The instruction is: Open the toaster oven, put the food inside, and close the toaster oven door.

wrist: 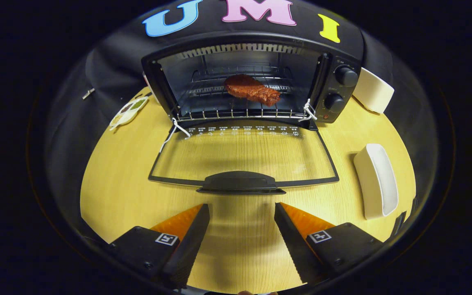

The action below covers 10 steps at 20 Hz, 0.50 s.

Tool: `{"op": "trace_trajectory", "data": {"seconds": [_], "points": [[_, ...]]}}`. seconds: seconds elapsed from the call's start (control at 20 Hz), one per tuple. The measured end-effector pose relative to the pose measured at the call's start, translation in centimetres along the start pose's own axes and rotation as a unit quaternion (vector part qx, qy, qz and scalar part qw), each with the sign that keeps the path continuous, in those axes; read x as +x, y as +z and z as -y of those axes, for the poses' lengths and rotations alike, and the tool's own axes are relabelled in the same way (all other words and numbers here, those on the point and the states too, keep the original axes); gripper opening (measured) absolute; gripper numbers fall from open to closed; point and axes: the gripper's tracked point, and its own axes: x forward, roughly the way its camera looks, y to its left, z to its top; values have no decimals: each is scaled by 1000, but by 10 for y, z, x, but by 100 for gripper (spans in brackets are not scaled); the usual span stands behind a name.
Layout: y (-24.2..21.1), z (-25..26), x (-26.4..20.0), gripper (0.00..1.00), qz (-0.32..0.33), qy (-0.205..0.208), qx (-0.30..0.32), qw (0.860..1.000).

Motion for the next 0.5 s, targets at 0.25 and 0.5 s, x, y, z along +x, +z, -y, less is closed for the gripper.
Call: {"op": "trace_trajectory", "data": {"seconds": [0.25, 0.5], "points": [[0, 0, 20, 99, -5, -18, -9, 1000], [7, 1, 20, 98, -4, -33, 10, 999]]}}
